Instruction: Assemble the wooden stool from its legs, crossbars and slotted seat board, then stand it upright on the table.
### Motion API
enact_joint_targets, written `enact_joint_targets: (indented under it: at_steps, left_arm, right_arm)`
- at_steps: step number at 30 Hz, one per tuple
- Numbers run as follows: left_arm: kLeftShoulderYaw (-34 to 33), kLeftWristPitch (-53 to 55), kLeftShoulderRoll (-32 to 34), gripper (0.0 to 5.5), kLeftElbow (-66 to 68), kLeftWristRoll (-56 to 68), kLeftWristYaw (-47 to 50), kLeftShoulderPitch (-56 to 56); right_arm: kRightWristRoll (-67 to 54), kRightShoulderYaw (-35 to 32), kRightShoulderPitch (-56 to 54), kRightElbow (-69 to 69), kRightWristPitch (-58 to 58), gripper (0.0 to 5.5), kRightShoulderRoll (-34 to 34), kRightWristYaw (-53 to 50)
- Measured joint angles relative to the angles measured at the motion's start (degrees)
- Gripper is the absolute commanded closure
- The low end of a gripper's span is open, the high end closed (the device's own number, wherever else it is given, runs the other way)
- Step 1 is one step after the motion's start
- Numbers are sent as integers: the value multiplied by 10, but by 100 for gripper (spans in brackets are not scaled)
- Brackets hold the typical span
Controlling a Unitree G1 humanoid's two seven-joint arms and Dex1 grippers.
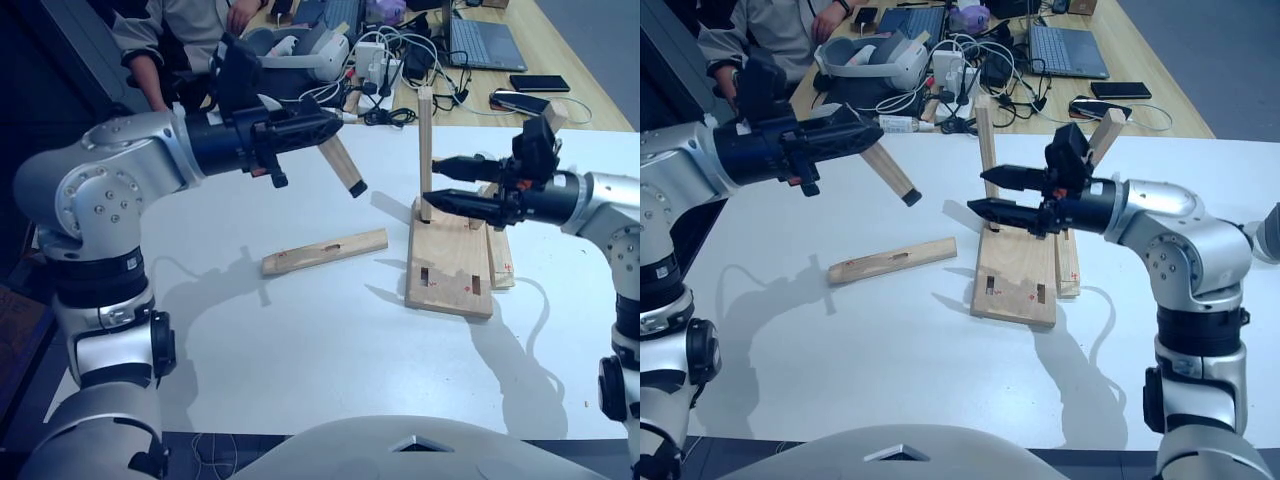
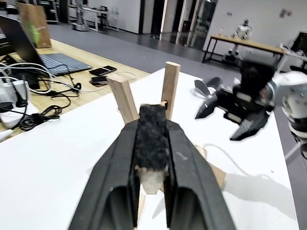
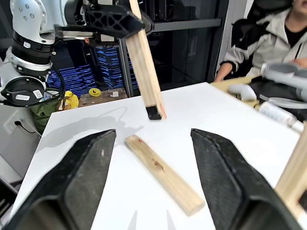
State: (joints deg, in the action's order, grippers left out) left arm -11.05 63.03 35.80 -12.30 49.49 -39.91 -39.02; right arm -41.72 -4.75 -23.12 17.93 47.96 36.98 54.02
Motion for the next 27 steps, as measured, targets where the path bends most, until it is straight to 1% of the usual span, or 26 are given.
enact_joint_targets:
  at_steps: [3,7,10,14,16,17,19,24,27]
  left_arm:
    - [-33,-18,-21,509,21,2,36,-4]
    - [-26,-96,-21,509,-9,-39,35,15]
    - [-17,-116,-21,509,-14,-50,31,36]
    - [41,-170,-5,509,-43,-113,9,94]
    - [72,-204,7,509,-48,-147,-15,133]
    - [96,-222,24,509,-48,-164,-44,161]
    - [122,-234,36,509,-39,-183,-76,204]
    - [142,-279,38,509,5,-210,-114,219]
    - [149,-302,38,509,43,-228,-134,202]
  right_arm:
    - [-15,-9,25,36,22,262,-9,-47]
    - [-36,-9,30,55,39,262,-35,-93]
    - [-46,-8,47,76,45,262,-41,-107]
    - [-46,-7,77,87,50,262,-39,-112]
    - [-45,-7,99,90,49,262,-37,-115]
    - [-44,-4,113,91,49,262,-33,-116]
    - [-40,1,123,92,49,262,-32,-120]
    - [-40,3,135,94,47,262,-32,-122]
    - [-40,8,137,94,47,262,-31,-123]
